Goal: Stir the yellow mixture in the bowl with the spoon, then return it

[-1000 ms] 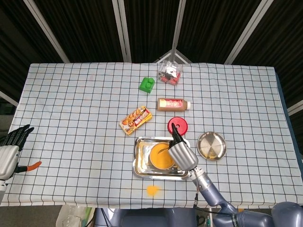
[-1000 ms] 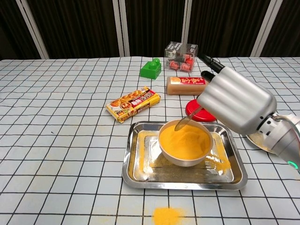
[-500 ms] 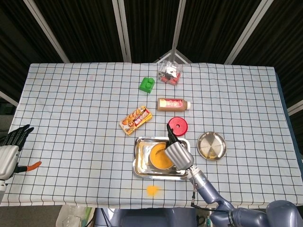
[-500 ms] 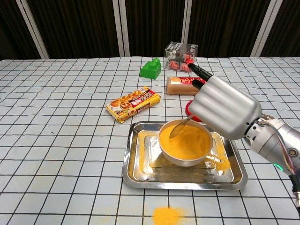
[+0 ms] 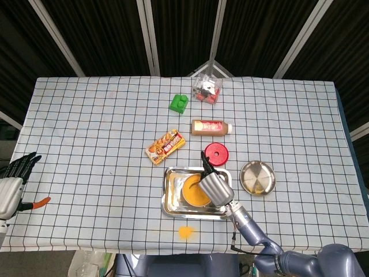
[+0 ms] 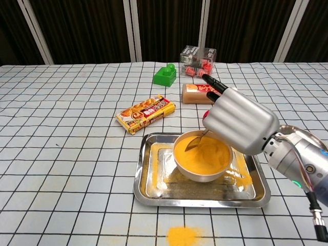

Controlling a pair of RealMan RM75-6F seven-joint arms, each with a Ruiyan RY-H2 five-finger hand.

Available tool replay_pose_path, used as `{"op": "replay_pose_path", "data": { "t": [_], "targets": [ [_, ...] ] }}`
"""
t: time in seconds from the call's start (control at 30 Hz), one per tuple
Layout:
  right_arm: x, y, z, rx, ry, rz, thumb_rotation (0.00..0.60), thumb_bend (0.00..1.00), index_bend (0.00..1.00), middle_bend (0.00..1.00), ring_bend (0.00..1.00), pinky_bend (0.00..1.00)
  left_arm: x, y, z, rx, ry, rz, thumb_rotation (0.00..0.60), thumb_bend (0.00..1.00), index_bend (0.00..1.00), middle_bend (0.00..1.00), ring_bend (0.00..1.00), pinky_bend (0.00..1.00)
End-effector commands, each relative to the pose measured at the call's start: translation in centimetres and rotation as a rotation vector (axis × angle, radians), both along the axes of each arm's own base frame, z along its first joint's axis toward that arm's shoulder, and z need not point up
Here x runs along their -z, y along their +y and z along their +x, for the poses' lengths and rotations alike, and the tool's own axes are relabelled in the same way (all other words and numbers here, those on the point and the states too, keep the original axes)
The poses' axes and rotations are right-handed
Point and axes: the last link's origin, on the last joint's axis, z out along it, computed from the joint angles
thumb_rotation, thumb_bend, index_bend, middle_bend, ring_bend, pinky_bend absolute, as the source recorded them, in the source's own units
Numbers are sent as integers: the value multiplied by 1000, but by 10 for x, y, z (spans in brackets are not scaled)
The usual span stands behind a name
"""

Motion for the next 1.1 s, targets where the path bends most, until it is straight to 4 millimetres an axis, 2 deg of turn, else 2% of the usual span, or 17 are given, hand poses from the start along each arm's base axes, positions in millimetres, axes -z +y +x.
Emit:
{"op": "replay_pose_path", "data": {
  "t": [0.03,0.7,1.1],
  "targets": [
    [0,2,-2,-6,1,4,600,806,842,656,281,0,0,0,0,1,1,0,600,0,0,0,0,0],
    [-21,15,-10,-31,1,13,600,808,854,660,281,0,2,-1,1,-1,6,1,600,0,0,0,0,0],
    [-25,1,0,-9,-27,-16,600,808,854,660,281,0,1,0,0,-5,4,2,600,0,0,0,0,0]
  ]
}}
